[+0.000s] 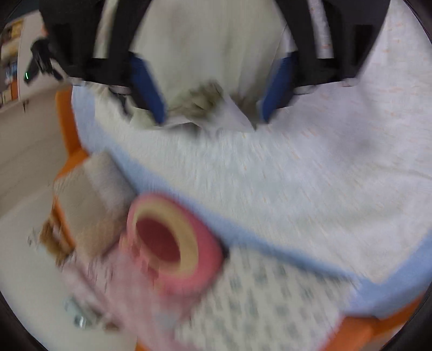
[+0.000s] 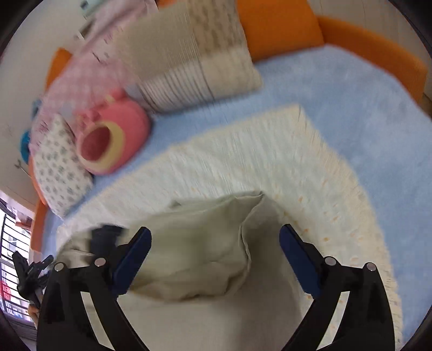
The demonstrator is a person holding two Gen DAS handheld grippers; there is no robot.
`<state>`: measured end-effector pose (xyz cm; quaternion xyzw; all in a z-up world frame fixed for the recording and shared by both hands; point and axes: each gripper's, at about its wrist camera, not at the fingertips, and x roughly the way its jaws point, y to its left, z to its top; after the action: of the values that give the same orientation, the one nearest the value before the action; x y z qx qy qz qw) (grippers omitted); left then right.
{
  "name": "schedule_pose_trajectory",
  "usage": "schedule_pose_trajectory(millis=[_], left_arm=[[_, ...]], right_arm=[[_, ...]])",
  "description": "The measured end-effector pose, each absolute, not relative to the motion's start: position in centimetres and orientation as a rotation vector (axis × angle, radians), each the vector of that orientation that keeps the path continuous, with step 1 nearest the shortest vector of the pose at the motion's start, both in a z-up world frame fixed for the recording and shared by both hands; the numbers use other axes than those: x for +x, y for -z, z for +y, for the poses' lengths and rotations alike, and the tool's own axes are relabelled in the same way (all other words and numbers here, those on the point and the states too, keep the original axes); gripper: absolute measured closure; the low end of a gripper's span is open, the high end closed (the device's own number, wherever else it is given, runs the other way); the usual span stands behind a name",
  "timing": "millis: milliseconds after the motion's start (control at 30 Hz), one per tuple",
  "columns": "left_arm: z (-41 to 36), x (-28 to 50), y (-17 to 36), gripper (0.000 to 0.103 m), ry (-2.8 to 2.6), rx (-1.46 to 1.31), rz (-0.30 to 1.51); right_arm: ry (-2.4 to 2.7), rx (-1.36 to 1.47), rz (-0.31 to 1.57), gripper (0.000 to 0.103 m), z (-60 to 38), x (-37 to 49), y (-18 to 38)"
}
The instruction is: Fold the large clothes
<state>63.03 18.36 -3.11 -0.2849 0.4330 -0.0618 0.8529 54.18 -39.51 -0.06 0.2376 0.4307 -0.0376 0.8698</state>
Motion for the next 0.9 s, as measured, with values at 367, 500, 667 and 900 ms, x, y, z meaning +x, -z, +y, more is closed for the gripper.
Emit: schedule_pose_trajectory(millis=[367, 500, 667, 900], left_arm=[[5.8, 50.3, -4.6, 0.011, 0.423, -0.298, 0.824], [1.0, 49.1, 3.1, 0.015, 0.387, -0.167, 0.965], [-1.5, 51.4, 10.5, 0.016, 0.315, -0.146, 1.071], [-2.7, 55.8, 14.8, 0.009, 0.154, -0.042, 1.089]], right_arm=[[-0.123, 0.033, 0.793, 0.049, -22.1, 44.3, -5.3], [-0.201, 0.054, 0.912, 0.070, -18.3, 44.1, 1.1], [-0.207, 0.084, 0.986, 0.070, -15.9, 47.7, 6.9], [-0.033, 0.032, 1.063, 0.071, -16.1, 55.3, 13.9]])
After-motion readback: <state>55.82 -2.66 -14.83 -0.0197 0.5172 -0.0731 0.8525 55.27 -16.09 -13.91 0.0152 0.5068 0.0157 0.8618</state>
